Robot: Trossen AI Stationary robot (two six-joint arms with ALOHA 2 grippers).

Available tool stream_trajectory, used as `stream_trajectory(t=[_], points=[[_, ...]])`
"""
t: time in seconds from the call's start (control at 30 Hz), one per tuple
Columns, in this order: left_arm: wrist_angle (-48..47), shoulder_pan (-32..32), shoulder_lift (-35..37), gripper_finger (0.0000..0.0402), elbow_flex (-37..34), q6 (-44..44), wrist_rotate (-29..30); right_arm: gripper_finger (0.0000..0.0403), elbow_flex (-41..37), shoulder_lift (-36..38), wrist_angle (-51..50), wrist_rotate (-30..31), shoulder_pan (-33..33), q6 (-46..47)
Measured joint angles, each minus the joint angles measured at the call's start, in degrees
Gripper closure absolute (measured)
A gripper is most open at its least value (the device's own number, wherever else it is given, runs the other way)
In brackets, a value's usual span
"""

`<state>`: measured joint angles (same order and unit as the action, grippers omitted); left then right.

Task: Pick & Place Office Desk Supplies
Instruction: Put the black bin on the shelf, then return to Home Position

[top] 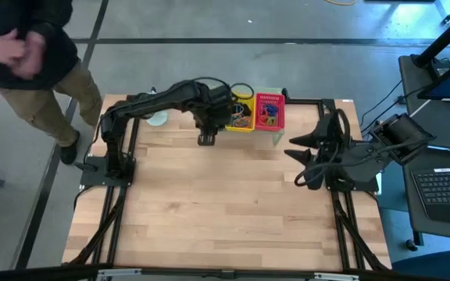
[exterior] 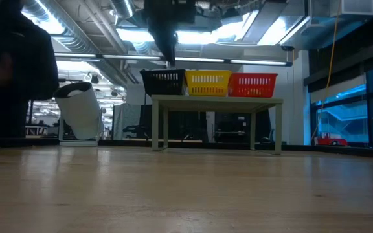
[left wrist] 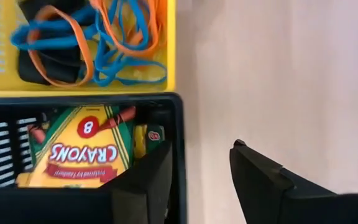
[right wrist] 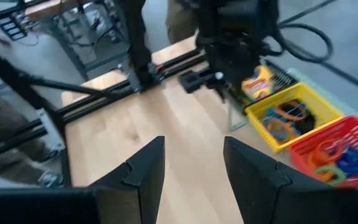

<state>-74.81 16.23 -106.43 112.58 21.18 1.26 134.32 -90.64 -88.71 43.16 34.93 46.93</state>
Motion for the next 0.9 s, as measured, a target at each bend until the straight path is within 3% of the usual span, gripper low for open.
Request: stream_trajectory(t=[0.3, 0.43, 0.6, 0.77, 0.9], points=[[-4.45, 0.04, 4.59, 0.0236, 17.21, -8.22, -13.87, 0.0238, -0.02, 5.89, -1.27, 2.45, -0.02, -1.76], [-0.84, -0.23, 12.27, 0.024, 15.9, -12.55, -18.93, 0.0238, -2.01, 10.9, -1.17, 2.25, 0.05, -2.82], [11.69, -1.55, 25.56, 0.0251, 1.63, -16.2, -19.52, 0.0238, -13.32, 20.44, -1.27, 0.89, 0.05, 2.34], [32.55, -2.92, 41.0, 0.0258, -24.62, -24.49, -19.24, 0.0238, -31.62, 29.8, 1.23, -0.78, 0.05, 11.59], [50.25, -4.55, 50.65, 0.0258, -42.59, -33.05, -19.29, 0.0238, -46.84, 36.04, 11.93, -2.06, 0.05, 13.8]])
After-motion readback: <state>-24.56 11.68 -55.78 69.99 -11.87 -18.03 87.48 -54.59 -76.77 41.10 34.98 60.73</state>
